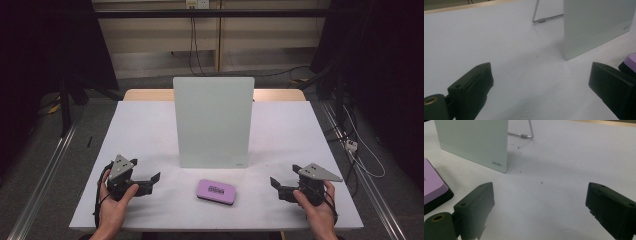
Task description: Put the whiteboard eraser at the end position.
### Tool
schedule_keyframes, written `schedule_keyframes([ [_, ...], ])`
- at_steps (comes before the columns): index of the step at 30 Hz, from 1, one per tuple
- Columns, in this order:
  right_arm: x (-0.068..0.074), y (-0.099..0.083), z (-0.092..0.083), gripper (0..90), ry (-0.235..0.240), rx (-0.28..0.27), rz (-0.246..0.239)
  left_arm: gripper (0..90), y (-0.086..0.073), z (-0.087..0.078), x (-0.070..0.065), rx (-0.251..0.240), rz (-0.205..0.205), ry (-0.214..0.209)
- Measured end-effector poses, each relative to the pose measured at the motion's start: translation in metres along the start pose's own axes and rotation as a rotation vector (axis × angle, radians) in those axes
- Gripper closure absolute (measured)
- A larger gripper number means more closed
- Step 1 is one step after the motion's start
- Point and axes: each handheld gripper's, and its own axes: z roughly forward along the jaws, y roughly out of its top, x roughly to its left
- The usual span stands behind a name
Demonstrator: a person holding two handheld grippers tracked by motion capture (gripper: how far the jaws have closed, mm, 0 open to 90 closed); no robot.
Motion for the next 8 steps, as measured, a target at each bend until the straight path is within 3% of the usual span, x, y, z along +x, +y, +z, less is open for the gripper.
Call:
schedule_keyframes([
  [8, -0.0048, -0.0022, 0.0036, 8.1, 0.005, 0.002, 0.027, 5.2, 0.0000, 0.0020, -0.0003, 0.009, 0.002, -0.009],
])
